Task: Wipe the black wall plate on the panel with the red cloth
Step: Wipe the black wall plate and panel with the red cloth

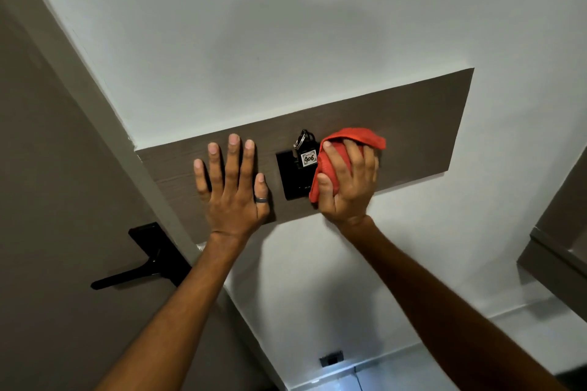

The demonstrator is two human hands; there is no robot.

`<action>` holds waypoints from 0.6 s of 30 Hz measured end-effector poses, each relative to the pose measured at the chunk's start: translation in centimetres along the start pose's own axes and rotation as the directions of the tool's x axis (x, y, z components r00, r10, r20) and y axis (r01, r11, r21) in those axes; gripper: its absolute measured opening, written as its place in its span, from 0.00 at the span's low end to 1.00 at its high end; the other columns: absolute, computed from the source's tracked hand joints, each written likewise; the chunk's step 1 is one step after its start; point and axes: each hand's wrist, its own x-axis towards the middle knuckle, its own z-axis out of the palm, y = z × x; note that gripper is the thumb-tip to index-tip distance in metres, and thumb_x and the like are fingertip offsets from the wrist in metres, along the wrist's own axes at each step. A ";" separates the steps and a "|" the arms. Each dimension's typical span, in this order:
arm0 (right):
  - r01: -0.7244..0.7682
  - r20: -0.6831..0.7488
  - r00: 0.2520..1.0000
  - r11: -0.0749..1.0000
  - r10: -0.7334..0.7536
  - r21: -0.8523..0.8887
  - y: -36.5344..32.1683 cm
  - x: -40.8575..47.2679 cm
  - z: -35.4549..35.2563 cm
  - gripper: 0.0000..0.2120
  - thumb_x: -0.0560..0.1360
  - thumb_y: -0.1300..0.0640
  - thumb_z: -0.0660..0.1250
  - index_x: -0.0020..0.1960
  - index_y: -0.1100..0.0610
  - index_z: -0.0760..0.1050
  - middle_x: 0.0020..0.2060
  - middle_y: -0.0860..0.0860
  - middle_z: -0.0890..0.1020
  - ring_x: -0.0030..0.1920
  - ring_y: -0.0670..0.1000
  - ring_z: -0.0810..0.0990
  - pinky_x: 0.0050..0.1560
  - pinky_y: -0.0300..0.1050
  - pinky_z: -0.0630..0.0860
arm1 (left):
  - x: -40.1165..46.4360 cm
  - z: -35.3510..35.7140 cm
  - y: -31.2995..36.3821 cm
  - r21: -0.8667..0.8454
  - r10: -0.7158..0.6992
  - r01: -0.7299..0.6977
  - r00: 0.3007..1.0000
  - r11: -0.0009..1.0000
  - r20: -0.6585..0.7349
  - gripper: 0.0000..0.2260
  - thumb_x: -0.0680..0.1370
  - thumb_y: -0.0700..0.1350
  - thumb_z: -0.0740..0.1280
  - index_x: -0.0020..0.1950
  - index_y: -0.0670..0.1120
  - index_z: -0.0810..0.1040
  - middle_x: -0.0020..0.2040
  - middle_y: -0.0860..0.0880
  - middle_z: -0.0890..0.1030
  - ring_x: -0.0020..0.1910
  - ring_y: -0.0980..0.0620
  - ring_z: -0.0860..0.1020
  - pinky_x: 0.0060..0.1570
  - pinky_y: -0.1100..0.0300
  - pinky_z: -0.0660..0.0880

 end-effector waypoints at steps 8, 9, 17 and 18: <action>-0.041 0.010 0.999 0.999 0.041 -0.005 0.6 -0.7 0.2 0.18 0.85 0.47 0.57 0.68 0.54 0.77 0.64 0.56 0.78 0.65 0.63 0.74 0.68 0.63 0.75 | -0.5 0.5 -0.1 0.006 0.007 -0.007 1.000 1.000 -0.015 0.27 0.84 0.51 0.55 0.83 0.47 0.58 0.84 0.49 0.52 0.83 0.44 0.49 0.82 0.43 0.46; 0.028 0.036 0.999 1.000 -0.028 -0.002 1.3 -1.0 -0.3 0.17 0.85 0.48 0.57 0.67 0.55 0.76 0.64 0.56 0.77 0.63 0.63 0.74 0.64 0.64 0.78 | -0.4 0.5 0.0 0.014 0.006 -0.006 1.000 1.000 -0.013 0.27 0.84 0.51 0.55 0.83 0.47 0.58 0.84 0.48 0.52 0.83 0.44 0.49 0.82 0.43 0.46; -0.001 0.152 0.988 1.000 -0.001 0.015 1.7 -0.8 -2.0 0.16 0.83 0.56 0.65 0.69 0.59 0.76 0.65 0.59 0.78 0.65 0.64 0.75 0.69 0.59 0.74 | 0.3 -0.3 0.3 -0.015 0.011 -0.011 1.000 1.000 0.017 0.26 0.83 0.49 0.57 0.81 0.45 0.60 0.82 0.48 0.55 0.83 0.45 0.48 0.81 0.44 0.46; -0.039 0.175 0.984 0.999 0.036 0.013 1.2 -0.7 -2.2 0.16 0.82 0.59 0.66 0.69 0.59 0.77 0.65 0.59 0.79 0.66 0.64 0.75 0.71 0.59 0.74 | 0.4 -0.4 0.5 -0.032 -0.005 0.005 1.000 0.999 0.019 0.26 0.83 0.49 0.58 0.81 0.44 0.62 0.81 0.46 0.59 0.83 0.46 0.48 0.81 0.45 0.46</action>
